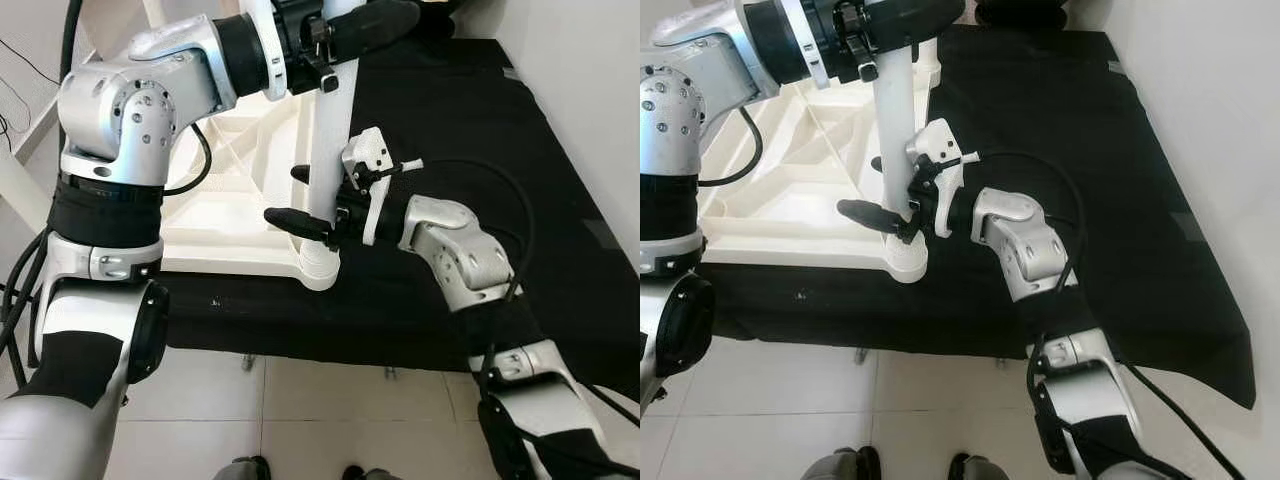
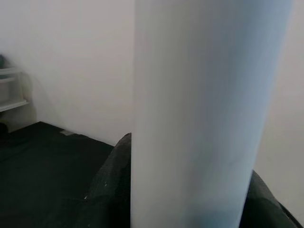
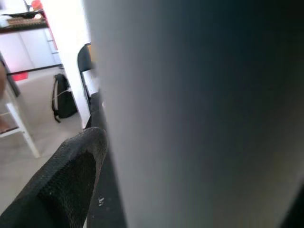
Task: Building children table
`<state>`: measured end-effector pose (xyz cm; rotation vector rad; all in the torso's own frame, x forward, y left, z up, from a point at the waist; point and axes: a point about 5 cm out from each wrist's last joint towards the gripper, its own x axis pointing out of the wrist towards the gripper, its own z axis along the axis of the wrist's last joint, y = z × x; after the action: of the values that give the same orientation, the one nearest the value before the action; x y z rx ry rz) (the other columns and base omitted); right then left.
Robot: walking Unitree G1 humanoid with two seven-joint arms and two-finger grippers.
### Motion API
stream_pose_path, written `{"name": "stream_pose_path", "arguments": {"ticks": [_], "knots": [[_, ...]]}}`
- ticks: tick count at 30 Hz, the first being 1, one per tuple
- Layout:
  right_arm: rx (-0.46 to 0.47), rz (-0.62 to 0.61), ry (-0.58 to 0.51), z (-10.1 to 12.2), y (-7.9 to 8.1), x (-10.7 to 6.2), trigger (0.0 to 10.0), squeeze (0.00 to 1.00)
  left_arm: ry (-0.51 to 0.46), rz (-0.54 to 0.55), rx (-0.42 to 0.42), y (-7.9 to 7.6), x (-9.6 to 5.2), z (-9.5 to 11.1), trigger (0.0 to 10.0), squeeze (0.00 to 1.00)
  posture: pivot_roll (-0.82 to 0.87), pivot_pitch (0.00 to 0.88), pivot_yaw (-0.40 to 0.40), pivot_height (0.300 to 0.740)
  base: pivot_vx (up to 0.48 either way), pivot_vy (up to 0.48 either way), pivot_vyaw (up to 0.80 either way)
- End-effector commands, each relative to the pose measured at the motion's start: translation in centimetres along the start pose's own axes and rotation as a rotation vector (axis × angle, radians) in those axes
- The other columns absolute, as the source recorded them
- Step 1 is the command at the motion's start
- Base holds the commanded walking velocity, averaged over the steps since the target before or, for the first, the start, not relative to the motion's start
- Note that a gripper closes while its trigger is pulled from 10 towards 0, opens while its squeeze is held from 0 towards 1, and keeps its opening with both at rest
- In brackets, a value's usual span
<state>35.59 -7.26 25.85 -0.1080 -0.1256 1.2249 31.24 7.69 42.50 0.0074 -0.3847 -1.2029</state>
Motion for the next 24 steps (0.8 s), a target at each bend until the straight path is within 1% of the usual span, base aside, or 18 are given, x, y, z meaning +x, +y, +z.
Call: {"name": "stream_pose_path", "arguments": {"ticks": [1,3,4,5,6,10,16,17,18,19,23,24], "knots": [[0.002,0.088,-0.012,-0.17,0.52,1.21,0.4,0.0,-0.036,-0.055,-0.018,-0.83,0.36,0.54,0.0,0.0,0.03,0.159,-0.028,0.74,0.0,0.0,0.0],[0.004,0.113,-0.021,-0.12,0.54,1.33,0.4,0.0,-0.036,-0.054,-0.018,-0.83,0.35,0.57,0.0,0.0,0.03,0.161,-0.029,0.74,0.0,0.0,0.0],[0.005,0.16,-0.03,-0.08,0.59,1.43,0.0,0.0,-0.036,-0.054,-0.018,-0.82,0.35,0.6,0.0,0.0,0.03,0.161,-0.029,0.74,0.0,0.0,0.0],[0.005,0.206,-0.035,-0.05,0.69,1.47,0.0,0.0,-0.036,-0.054,-0.018,-0.82,0.35,0.61,0.0,0.0,0.03,0.161,-0.029,0.74,0.0,0.0,0.0],[0.005,0.206,-0.035,-0.05,0.69,1.47,0.0,0.0,-0.036,-0.054,-0.018,-0.82,0.35,0.61,0.0,0.0,0.03,0.161,-0.029,0.74,0.0,0.0,0.0],[-0.001,0.285,-0.024,-0.18,0.75,1.47,0.0,0.0,-0.035,-0.056,-0.019,-0.83,0.36,0.6,0.0,0.0,0.03,0.165,-0.029,0.74,0.0,0.0,0.0],[-0.024,0.295,-0.008,-0.28,0.38,1.41,0.0,0.0,-0.04,-0.06,-0.016,-0.88,0.4,0.63,0.0,0.0,0.03,0.166,-0.03,0.74,0.0,0.0,0.0],[-0.035,0.288,-0.007,-0.3,0.26,1.33,0.0,0.0,-0.043,-0.064,-0.014,-0.91,0.44,0.64,1.1,1.0,0.02,0.164,-0.028,0.74,0.0,0.0,0.0],[-0.042,0.282,-0.007,-0.3,0.21,1.28,0.0,0.0,-0.045,-0.066,-0.013,-0.92,0.47,0.64,1.1,1.0,0.02,0.164,-0.028,0.74,0.0,0.0,0.0],[-0.049,0.269,-0.007,-0.34,0.17,1.2,0.0,0.0,-0.044,-0.072,-0.011,-0.98,0.51,0.62,7.8,1.0,0.02,0.165,-0.028,0.74,0.0,0.0,0.0],[-0.053,0.262,-0.008,-0.39,0.12,1.15,0.0,0.0,-0.043,-0.076,-0.01,-1.02,0.54,0.61,7.8,1.0,0.02,0.164,-0.028,0.74,0.0,0.0,0.0],[-0.057,0.189,0.012,-1.03,0.14,0.89,0.0,0.0,-0.05,-0.067,-0.022,-1.03,0.52,0.59,10.0,1.0,0.01,0.165,-0.036,0.74,0.0,0.0,0.0]]}}
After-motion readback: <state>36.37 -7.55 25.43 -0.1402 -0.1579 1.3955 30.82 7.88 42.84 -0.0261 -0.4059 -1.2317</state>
